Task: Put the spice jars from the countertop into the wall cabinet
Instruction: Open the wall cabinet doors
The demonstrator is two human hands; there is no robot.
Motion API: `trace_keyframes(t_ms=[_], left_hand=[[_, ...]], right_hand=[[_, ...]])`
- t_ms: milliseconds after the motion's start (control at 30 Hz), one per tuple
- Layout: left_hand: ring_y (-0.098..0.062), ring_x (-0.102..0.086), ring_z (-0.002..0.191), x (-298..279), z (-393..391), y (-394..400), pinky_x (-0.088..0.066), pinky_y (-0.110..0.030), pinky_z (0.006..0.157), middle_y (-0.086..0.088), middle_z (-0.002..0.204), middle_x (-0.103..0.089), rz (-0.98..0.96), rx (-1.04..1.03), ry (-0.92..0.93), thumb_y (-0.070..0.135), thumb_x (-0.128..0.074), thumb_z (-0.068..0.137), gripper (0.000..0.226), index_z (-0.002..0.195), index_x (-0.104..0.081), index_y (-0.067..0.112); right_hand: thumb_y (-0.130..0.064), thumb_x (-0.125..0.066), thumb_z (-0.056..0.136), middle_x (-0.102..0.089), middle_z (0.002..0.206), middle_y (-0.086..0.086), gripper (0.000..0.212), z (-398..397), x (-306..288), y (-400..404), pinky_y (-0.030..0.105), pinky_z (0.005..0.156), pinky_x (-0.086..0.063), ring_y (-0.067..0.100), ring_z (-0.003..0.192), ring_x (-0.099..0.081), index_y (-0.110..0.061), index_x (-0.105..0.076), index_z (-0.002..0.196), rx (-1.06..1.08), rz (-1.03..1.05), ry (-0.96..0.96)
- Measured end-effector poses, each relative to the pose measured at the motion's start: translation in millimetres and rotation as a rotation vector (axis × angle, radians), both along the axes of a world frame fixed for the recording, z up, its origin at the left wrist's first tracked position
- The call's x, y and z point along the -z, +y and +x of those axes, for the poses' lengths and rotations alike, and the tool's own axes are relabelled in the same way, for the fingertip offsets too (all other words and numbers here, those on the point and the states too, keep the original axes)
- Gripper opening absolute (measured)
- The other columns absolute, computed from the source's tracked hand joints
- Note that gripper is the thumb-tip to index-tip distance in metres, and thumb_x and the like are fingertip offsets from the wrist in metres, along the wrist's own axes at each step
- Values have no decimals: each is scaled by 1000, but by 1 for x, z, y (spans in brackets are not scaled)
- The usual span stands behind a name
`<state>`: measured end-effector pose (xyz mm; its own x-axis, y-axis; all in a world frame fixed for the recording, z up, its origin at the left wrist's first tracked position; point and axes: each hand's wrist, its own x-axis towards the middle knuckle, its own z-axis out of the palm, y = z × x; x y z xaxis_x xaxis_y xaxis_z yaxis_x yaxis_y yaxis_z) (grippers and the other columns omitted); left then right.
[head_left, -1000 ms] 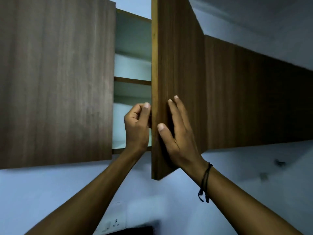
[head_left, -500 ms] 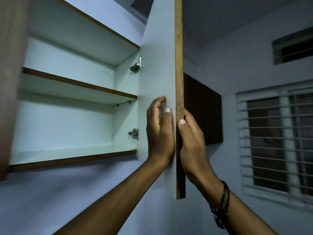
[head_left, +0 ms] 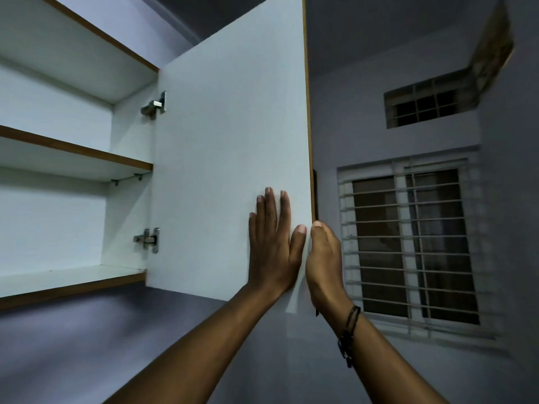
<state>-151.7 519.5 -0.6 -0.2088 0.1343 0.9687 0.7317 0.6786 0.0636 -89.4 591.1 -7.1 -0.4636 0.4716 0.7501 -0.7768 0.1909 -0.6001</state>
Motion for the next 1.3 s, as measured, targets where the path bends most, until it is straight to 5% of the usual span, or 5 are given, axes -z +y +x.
trace_keyframes(t_ms=[467, 633, 800, 1033, 1300], left_hand=[[-26, 7, 155, 10, -31, 27, -1, -48, 126, -10, 168, 6, -96, -117, 29, 59, 1, 98, 71, 157, 3, 20], [-17, 16, 154, 7, -28, 3, 2, -53, 124, -2, 167, 15, -199, -100, 5, 60, -5, 98, 67, 156, 9, 29], [-16, 7, 155, -11, -12, -51, 0, -52, 124, -2, 169, 4, -200, -91, 31, 57, -14, 98, 69, 159, -6, 25], [-26, -20, 153, -30, 24, -204, -23, -46, 121, -10, 164, -26, -198, -303, 139, 32, -41, 95, 58, 149, -41, 14], [-27, -49, 136, -25, 88, -384, -33, -42, 112, -8, 139, -60, -252, -751, 95, 30, -40, 94, 47, 130, -61, 9]], right_hand=[[-34, -33, 102, -58, 69, -26, 32, -48, 8, 29, 9, 58, -42, -11, 67, -55, -31, -54, 78, 175, -80, 21], [-40, -28, 100, -52, 133, -10, 45, -42, 8, 16, 21, 95, -40, -4, 118, -48, -26, -41, 141, 320, 74, 5], [-29, -35, 97, -14, 163, 5, 59, -27, -3, -13, 39, 121, 2, 19, 151, -3, -14, -23, 153, 756, 503, 190], [-17, -48, 94, -54, 138, 10, 33, -34, -10, -141, 43, 108, -37, 27, 136, -41, -7, -61, 123, 362, 630, 366], [-21, -42, 97, -58, 133, 11, 36, -31, -10, -322, 42, 99, -44, 28, 124, -50, -6, -62, 123, 18, 736, 421]])
